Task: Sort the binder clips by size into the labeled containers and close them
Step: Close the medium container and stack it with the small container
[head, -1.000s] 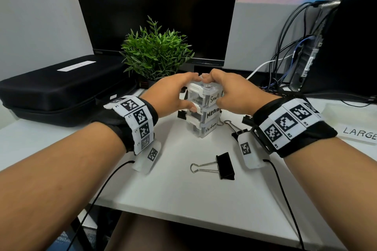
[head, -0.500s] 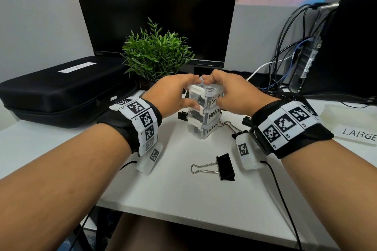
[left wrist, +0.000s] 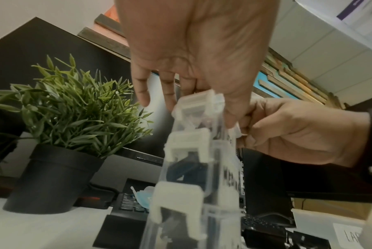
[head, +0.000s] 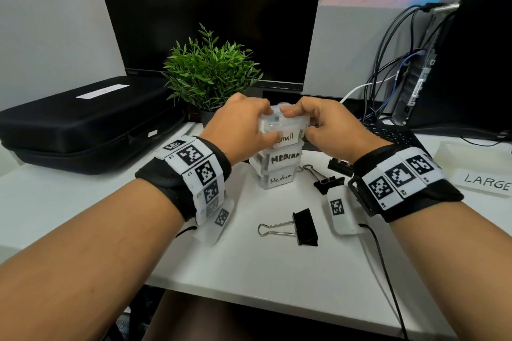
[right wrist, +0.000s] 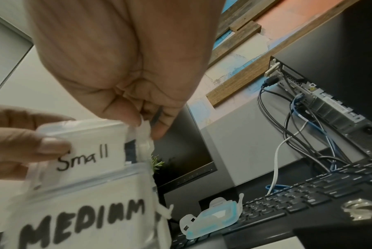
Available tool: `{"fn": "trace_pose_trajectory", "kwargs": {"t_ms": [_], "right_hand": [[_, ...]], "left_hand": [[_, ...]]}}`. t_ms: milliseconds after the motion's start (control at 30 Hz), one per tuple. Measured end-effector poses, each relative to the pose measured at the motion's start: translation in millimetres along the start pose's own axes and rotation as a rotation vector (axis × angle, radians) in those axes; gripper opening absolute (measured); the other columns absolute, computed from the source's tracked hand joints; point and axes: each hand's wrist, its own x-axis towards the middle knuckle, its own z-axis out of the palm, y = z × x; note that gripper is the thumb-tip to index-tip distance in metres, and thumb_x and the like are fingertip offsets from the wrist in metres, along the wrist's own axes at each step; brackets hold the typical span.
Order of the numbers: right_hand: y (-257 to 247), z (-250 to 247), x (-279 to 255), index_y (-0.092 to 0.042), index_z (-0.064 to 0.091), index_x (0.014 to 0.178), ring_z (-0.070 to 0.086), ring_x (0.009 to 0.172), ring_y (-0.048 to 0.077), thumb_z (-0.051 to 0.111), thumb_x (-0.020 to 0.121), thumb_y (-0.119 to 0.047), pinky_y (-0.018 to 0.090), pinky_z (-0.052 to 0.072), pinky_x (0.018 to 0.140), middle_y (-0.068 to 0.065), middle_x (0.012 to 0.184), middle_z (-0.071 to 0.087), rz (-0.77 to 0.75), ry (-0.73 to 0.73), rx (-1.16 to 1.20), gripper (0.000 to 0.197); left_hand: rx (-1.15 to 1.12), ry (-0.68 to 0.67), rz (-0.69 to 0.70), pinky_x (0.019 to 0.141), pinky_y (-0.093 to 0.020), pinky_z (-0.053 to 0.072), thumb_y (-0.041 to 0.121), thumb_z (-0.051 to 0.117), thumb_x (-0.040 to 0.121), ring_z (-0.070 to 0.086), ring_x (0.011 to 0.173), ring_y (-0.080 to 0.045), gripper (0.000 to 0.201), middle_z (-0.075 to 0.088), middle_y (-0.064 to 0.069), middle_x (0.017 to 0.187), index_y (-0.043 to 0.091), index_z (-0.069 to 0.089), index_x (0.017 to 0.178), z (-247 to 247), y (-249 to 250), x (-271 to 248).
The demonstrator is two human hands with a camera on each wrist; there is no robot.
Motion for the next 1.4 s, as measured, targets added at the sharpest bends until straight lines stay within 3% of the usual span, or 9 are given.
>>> {"fn": "trace_pose_trajectory", "kwargs": {"t_ms": [133, 300, 433, 500, 633, 800, 1033, 1167, 1400], "right_hand": [[5, -2, 0, -0.028, 0.058, 0.115, 0.058, 0.11, 0.019, 0.05, 0.083, 0.01, 0.035, 0.057, 0.081, -0.006, 0.125, 0.054, -0.025, -0.002, -0.129, 0.05], [10, -12, 0, -0.031, 0.051, 0.13, 0.028, 0.137, 0.004, 0.051, 0.077, 0.012, 0.014, 0.025, 0.102, -0.008, 0.143, 0.043, -0.034, -0.006, -0.363, 0.069], [6, -10, -3, -0.029, 0.053, 0.129, 0.041, 0.078, -0.032, 0.049, 0.077, 0.014, -0.007, 0.03, 0.068, -0.015, 0.127, 0.052, -0.046, -0.013, -0.34, 0.067], [2, -7, -4, -0.032, 0.054, 0.127, 0.047, 0.076, -0.021, 0.047, 0.078, 0.013, -0.002, 0.033, 0.064, -0.017, 0.123, 0.053, -0.057, -0.011, -0.338, 0.067], [-4, 2, -9, -0.035, 0.056, 0.127, 0.056, 0.108, 0.01, 0.048, 0.078, 0.011, 0.028, 0.049, 0.092, -0.01, 0.129, 0.056, -0.108, -0.02, -0.282, 0.068], [-7, 6, -13, -0.024, 0.053, 0.13, 0.052, 0.12, -0.002, 0.047, 0.081, 0.014, 0.027, 0.049, 0.097, -0.012, 0.126, 0.059, -0.175, -0.031, -0.057, 0.063], [-11, 7, -14, -0.026, 0.04, 0.141, 0.045, 0.124, 0.002, 0.061, 0.081, 0.002, 0.014, 0.042, 0.091, -0.009, 0.143, 0.043, -0.202, -0.1, -0.341, 0.07], [-13, 18, -8, -0.032, 0.015, 0.149, 0.031, 0.138, 0.014, 0.077, 0.074, -0.021, 0.029, 0.035, 0.107, -0.008, 0.157, 0.012, -0.24, -0.212, -0.564, 0.098], [-12, 30, -3, -0.025, 0.006, 0.15, 0.041, 0.128, 0.026, 0.085, 0.065, -0.029, 0.041, 0.042, 0.102, 0.002, 0.156, 0.008, -0.233, -0.178, -0.762, 0.116]], "left_hand": [[0.019, 0.004, 0.031, 0.101, -0.03, 0.038, 0.03, 0.065, 0.084, 0.038, 0.129, -0.013, 0.04, 0.046, -0.003, 0.134, 0.026, 0.058, 0.124, -7, -4, 1], [0.046, -0.004, 0.031, 0.099, -0.03, 0.04, 0.022, 0.065, 0.086, 0.042, 0.124, -0.014, 0.033, 0.045, -0.003, 0.133, 0.027, 0.061, 0.118, -14, -7, 2], [0.092, -0.019, -0.011, 0.096, -0.036, 0.044, 0.021, 0.06, 0.085, 0.046, 0.117, -0.017, 0.033, 0.046, -0.003, 0.129, 0.03, 0.058, 0.116, -19, -5, -2], [0.186, -0.011, -0.041, 0.099, -0.04, 0.041, 0.021, 0.056, 0.083, 0.043, 0.121, -0.022, 0.034, 0.047, -0.005, 0.13, 0.028, 0.056, 0.116, -22, 0, -3], [0.373, 0.002, -0.039, 0.1, -0.043, 0.033, 0.024, 0.055, 0.085, 0.031, 0.133, -0.021, 0.033, 0.055, -0.005, 0.123, 0.025, 0.056, 0.118, -30, 6, -1], [0.419, -0.047, 0.011, 0.091, -0.035, 0.041, 0.024, 0.052, 0.09, 0.035, 0.102, -0.019, 0.043, 0.056, 0.004, 0.125, 0.028, 0.053, 0.132, -33, -4, 2], [0.183, -0.193, 0.071, 0.112, -0.031, 0.029, 0.025, 0.072, 0.073, 0.024, 0.139, -0.017, 0.096, 0.024, 0.002, 0.152, 0.021, 0.014, 0.15, -18, -14, -18], [0.091, -0.237, 0.076, 0.11, -0.034, 0.035, 0.027, 0.083, 0.063, 0.024, 0.14, -0.019, 0.11, 0.008, 0.001, 0.154, 0.021, 0.012, 0.146, -11, -14, -24], [0.077, -0.24, 0.067, 0.09, -0.016, 0.034, 0.022, 0.085, 0.063, 0.033, 0.136, -0.02, 0.105, 0.003, 0.0, 0.156, 0.02, 0.017, 0.143, -12, -14, -20]]}}
